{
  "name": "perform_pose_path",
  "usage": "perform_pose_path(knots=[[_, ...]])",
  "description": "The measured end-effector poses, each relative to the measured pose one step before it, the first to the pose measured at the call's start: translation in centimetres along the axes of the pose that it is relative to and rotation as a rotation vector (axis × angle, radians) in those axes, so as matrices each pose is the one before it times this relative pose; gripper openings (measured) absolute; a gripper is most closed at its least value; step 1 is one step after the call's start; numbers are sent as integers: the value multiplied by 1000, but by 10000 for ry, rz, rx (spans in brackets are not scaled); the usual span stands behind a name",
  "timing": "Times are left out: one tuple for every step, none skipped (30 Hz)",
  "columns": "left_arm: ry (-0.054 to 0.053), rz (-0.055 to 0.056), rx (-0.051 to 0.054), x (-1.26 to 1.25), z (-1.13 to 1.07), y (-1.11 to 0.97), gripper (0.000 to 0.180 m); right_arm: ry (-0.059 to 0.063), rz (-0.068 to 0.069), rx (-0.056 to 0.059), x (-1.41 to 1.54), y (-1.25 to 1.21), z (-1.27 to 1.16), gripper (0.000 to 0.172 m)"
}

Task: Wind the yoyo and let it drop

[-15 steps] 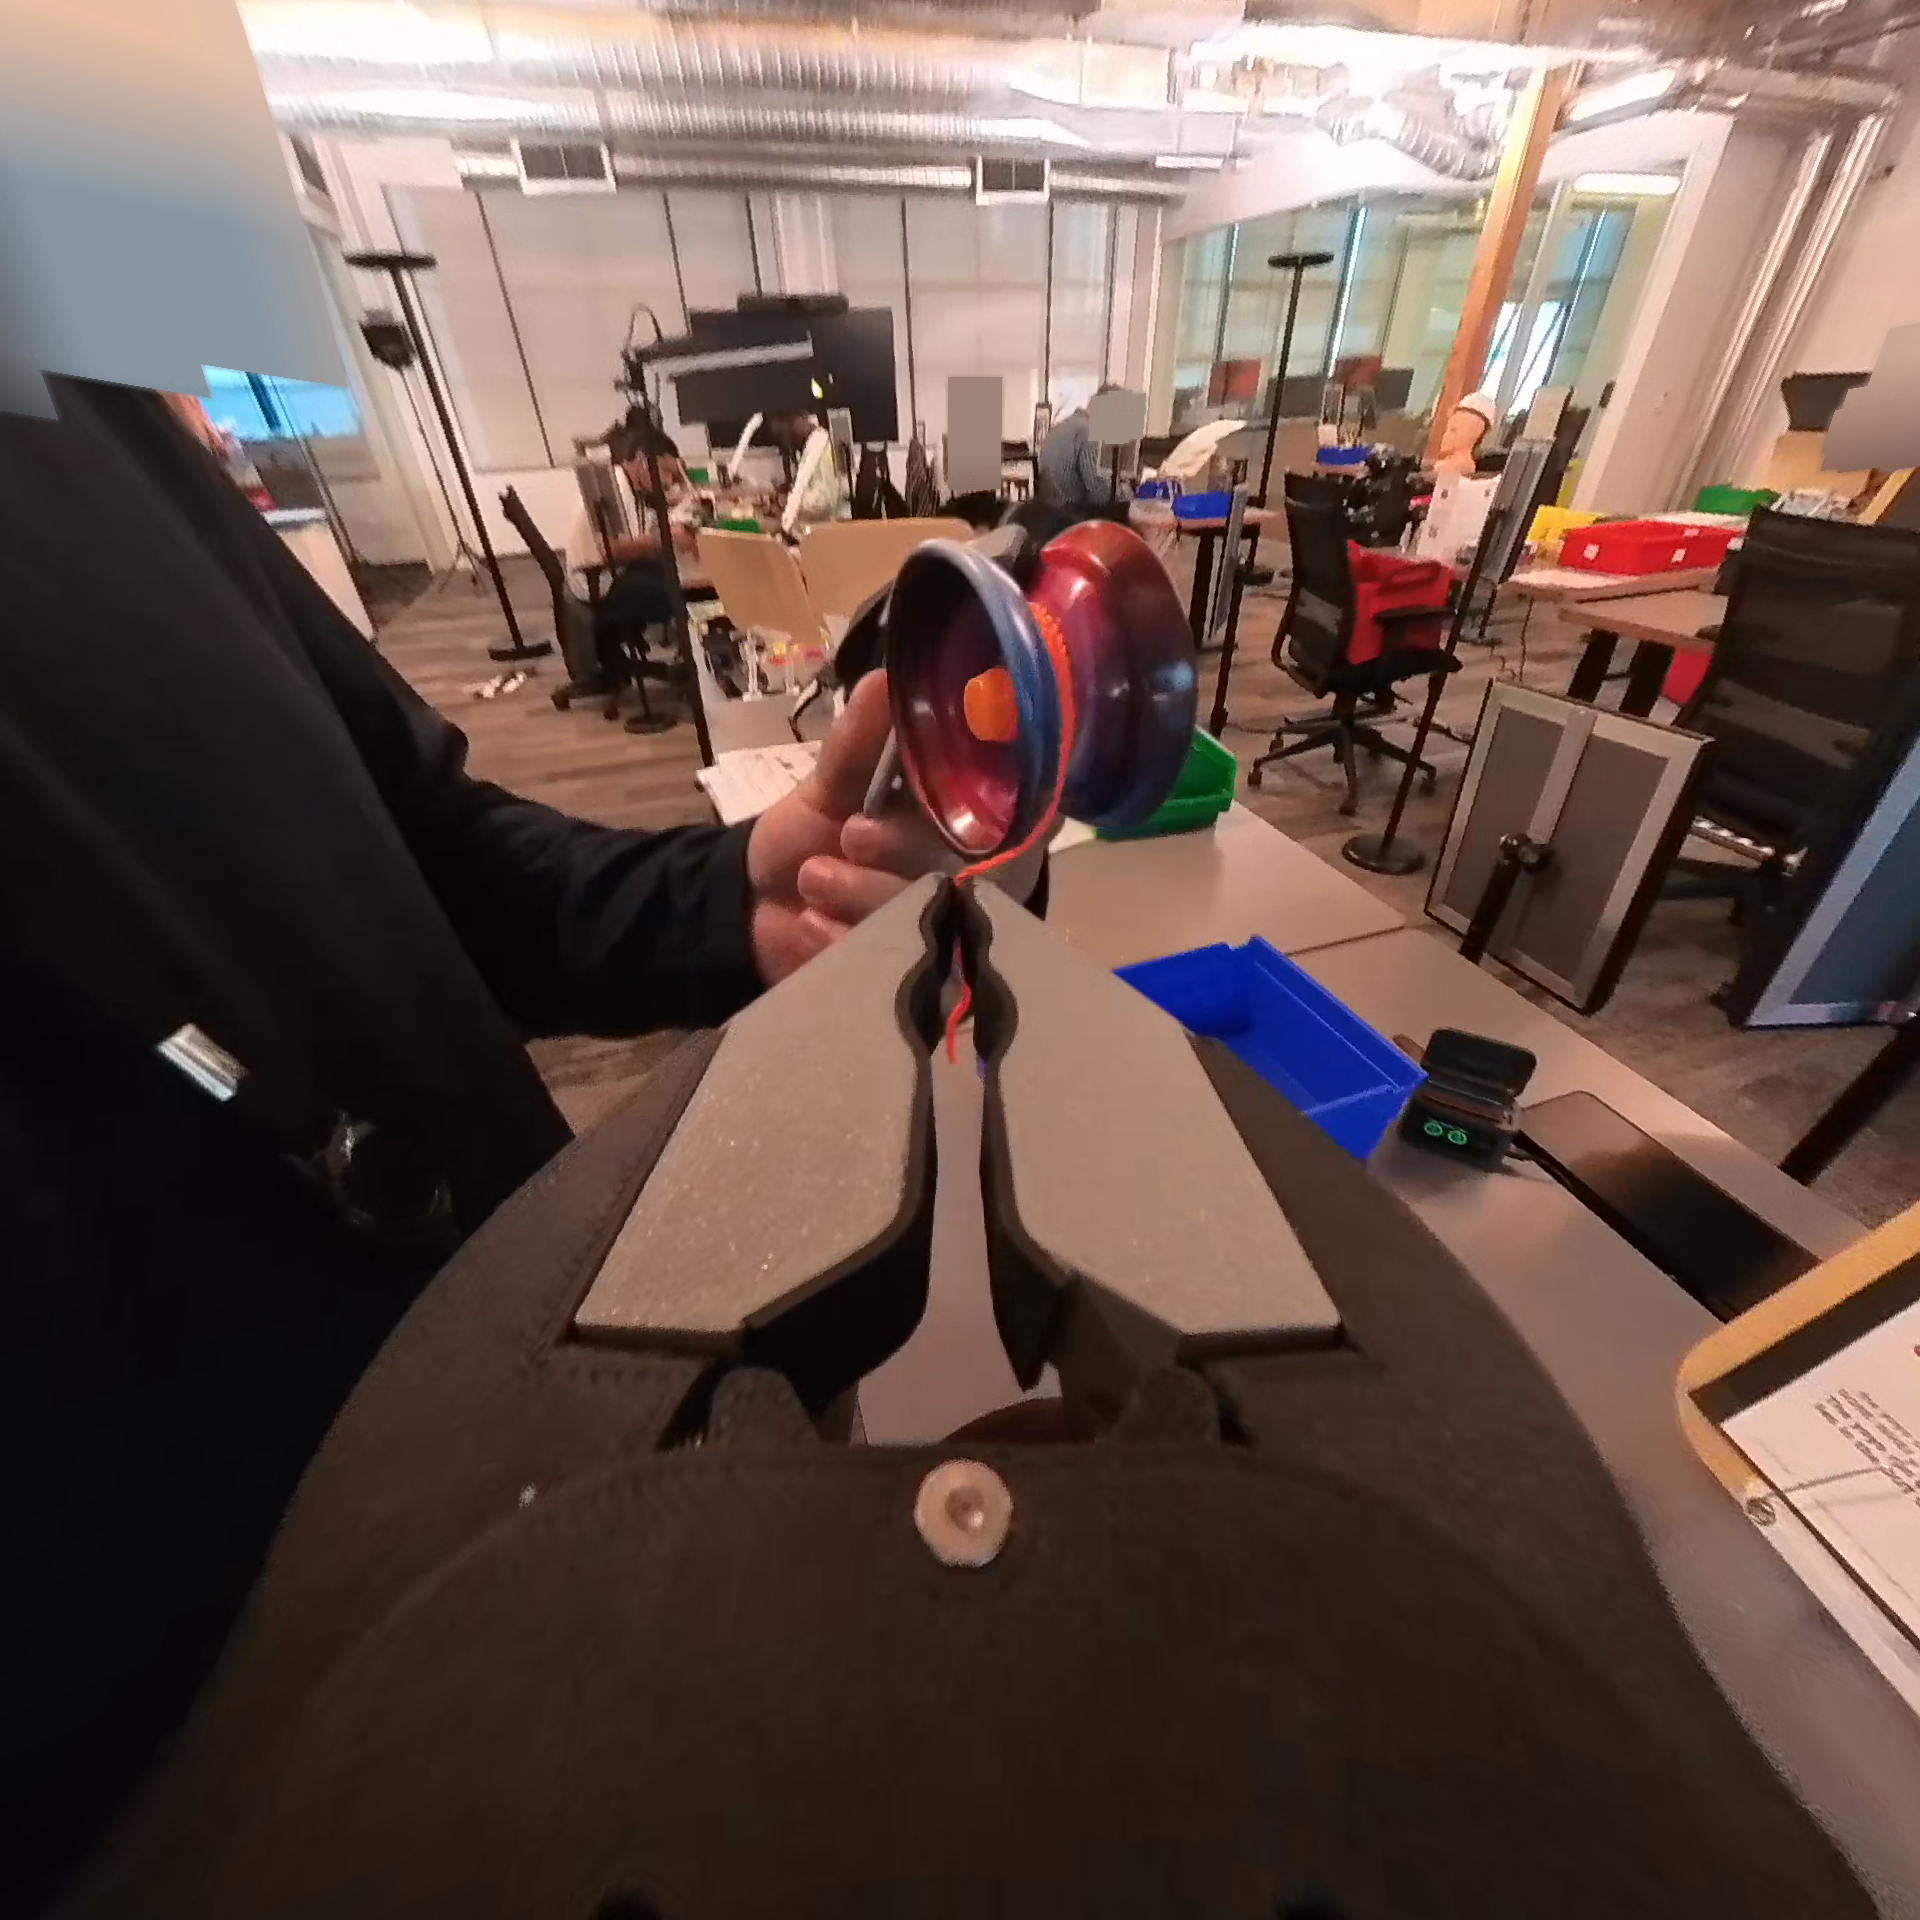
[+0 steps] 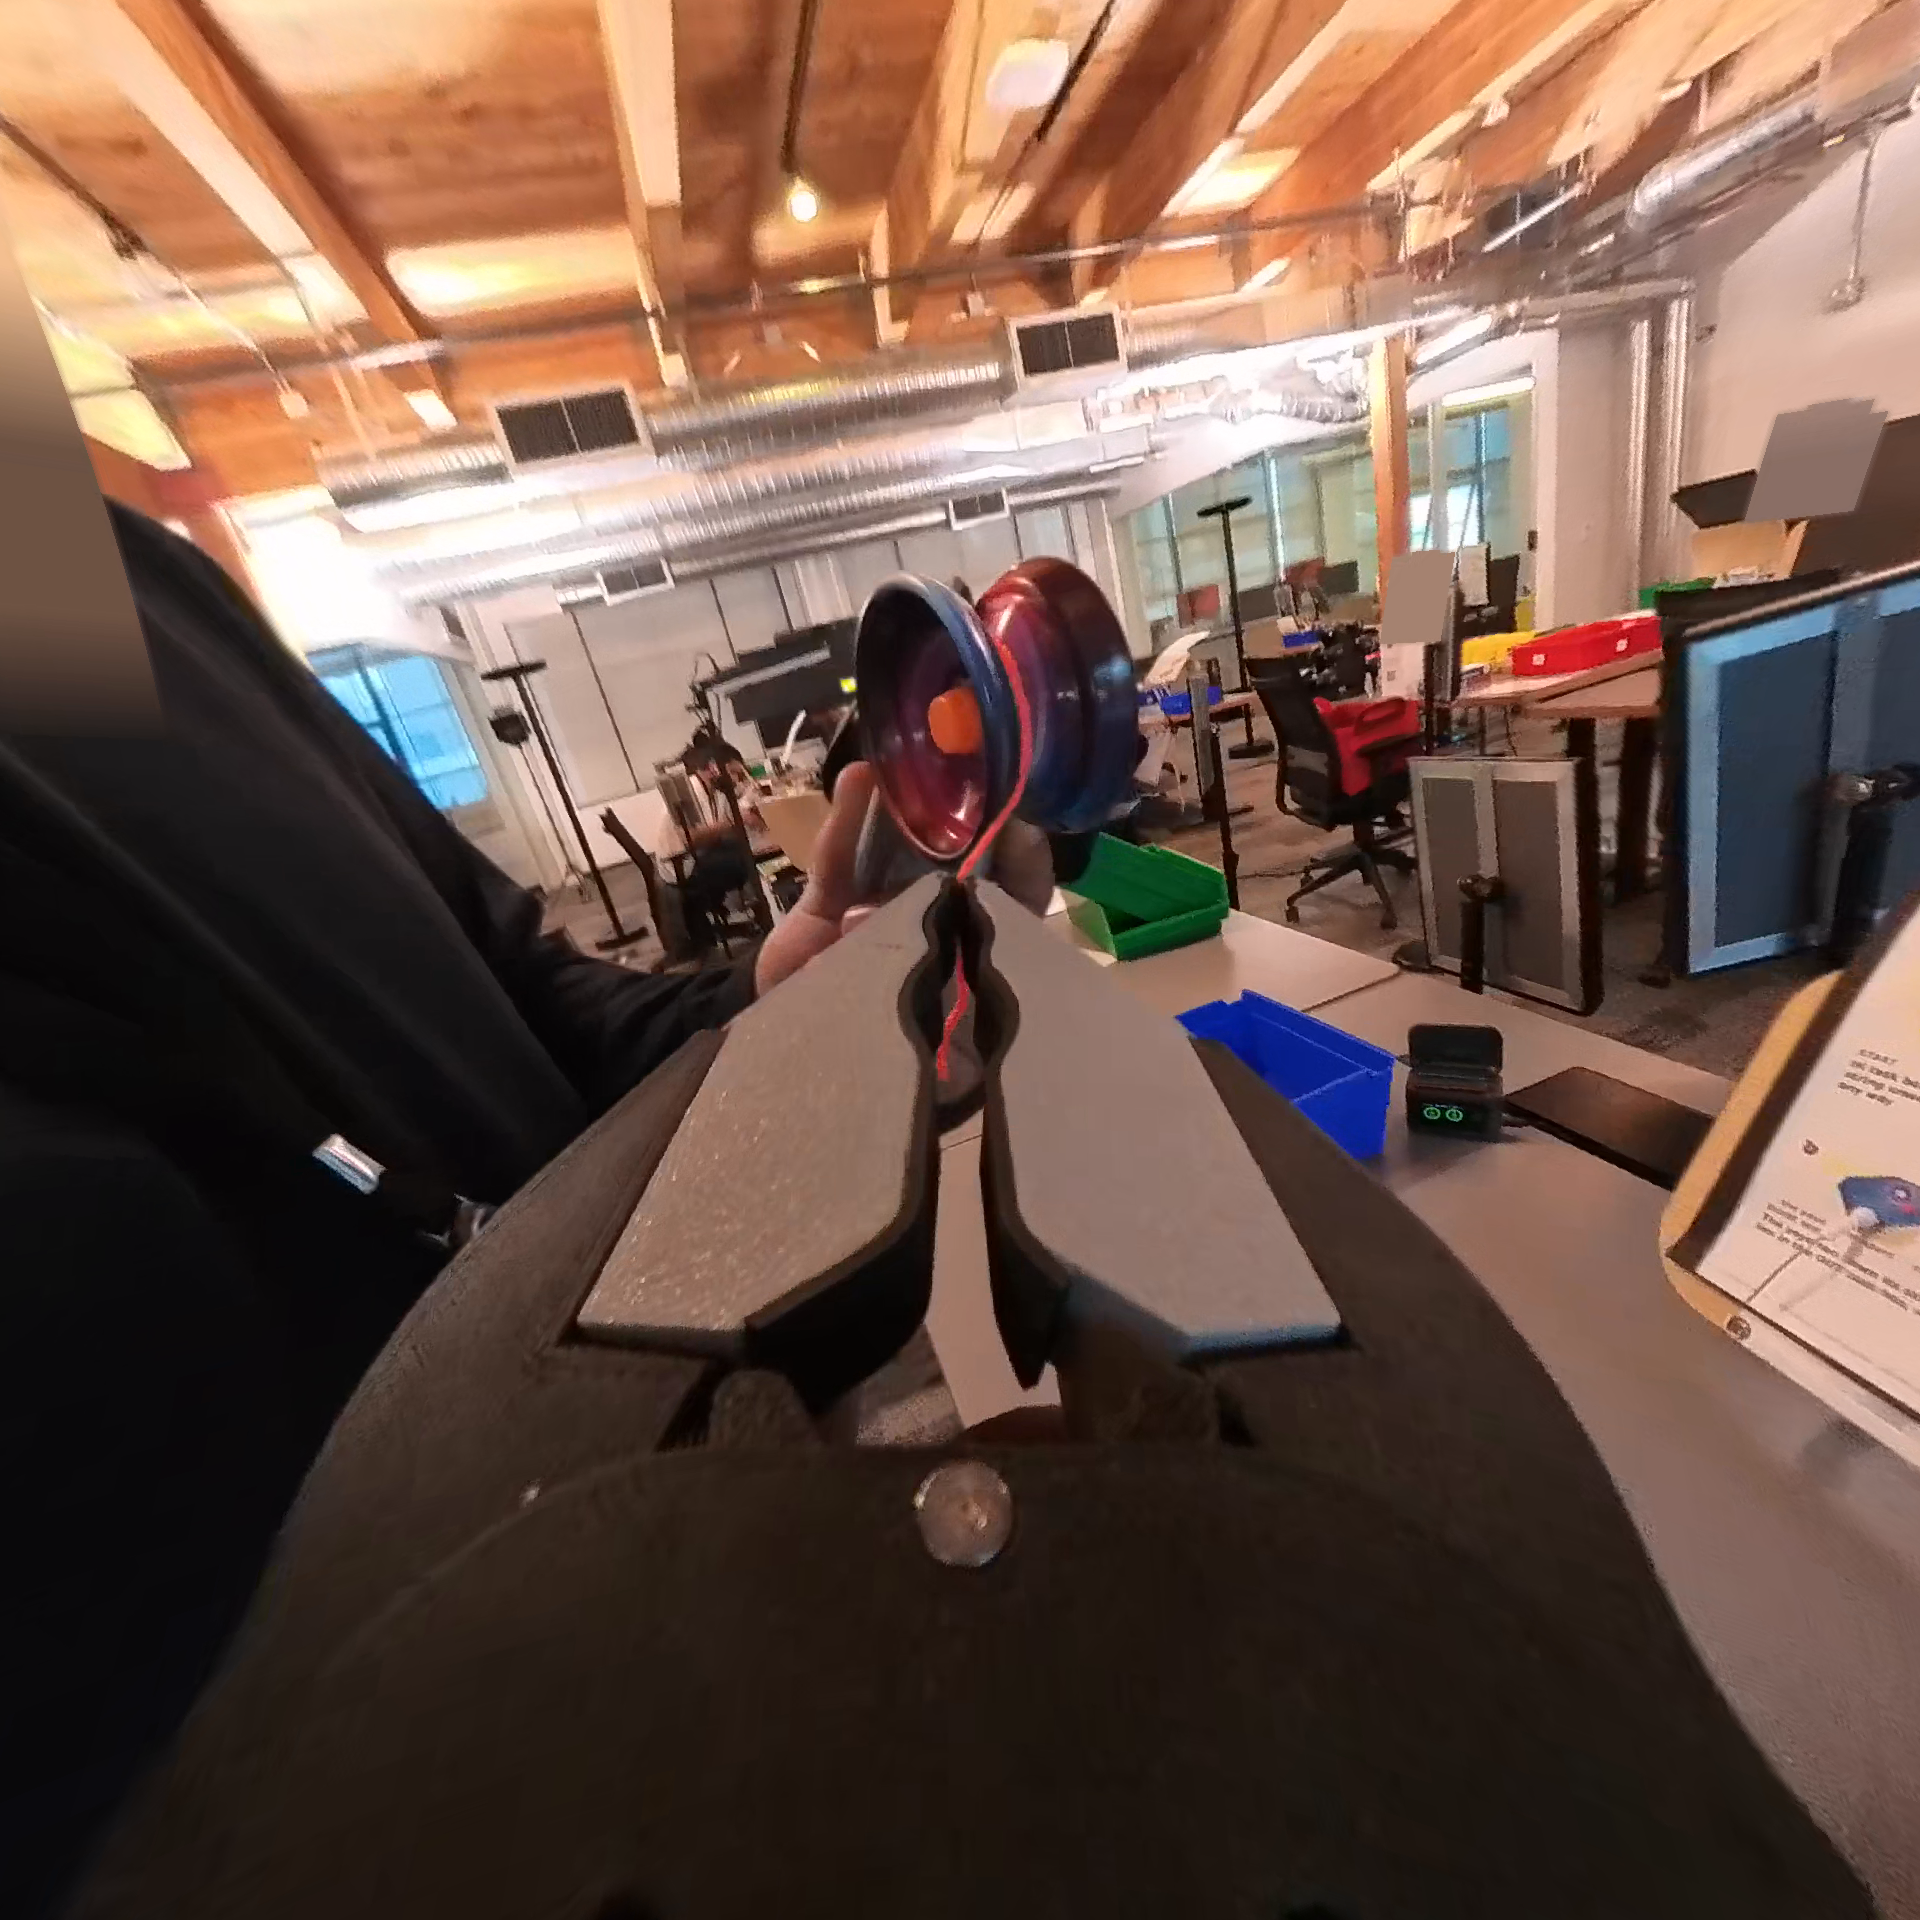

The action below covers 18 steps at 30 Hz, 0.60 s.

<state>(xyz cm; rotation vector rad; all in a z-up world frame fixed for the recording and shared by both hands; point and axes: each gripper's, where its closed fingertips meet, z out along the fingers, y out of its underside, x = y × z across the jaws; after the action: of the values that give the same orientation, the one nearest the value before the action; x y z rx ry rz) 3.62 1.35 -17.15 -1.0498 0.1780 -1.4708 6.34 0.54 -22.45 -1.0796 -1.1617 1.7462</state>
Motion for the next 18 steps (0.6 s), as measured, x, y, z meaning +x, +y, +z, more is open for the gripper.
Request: perform_pose_path(knots=[[-3,-108,-129,-549,1190,850,2,68,1,63,206,-310,-1467,0],[-3,-87,-158,-515,1149,867,2,81,-65,15,184,-198,-1374,0],[4,-105,-149,-470,1063,826,2,70,-73,5,135,-147,-1270,0],[28,-144,-130,-404,967,764,2,5,-45,39,28,-144,-1177,0],[25,-151,-134,-370,860,723,2,-71,13,64,-97,-135,-1068,0],[19,-116,-134,-312,734,662,2,-62,59,57,-58,-66,-957,0],[30,-113,-118,-246,616,567,2,-39,83,68,-35,-18,-837,0],[64,-125,-98,-161,480,452,2,-113,121,136,-149,-64,-723,0],[94,-110,-90,-70,348,364,2,-198,173,195,-288,-110,-599,0],[56,-56,-93,-76,253,321,2,-223,208,191,-350,-79,-466,0],[29,-36,-97,-90,167,278,2,-152,220,99,-235,93,-313,0],[89,-88,-99,-16,124,253,2,0,182,-9,-23,284,-172,0],[82,-133,-80,-35,60,178,2,83,102,-36,30,368,-52,0],[90,-135,-108,-27,15,178,2,33,80,-20,-114,361,69,0],[147,-108,-143,110,-36,166,2,-12,113,-18,-197,358,194,0],[168,-75,-118,234,-97,96,2,55,138,-29,-61,374,306,0],[198,-57,-93,359,-171,-1,2,143,86,16,62,311,390,0],[221,-54,-97,476,-257,-48,2,142,17,65,-11,237,499,0]])
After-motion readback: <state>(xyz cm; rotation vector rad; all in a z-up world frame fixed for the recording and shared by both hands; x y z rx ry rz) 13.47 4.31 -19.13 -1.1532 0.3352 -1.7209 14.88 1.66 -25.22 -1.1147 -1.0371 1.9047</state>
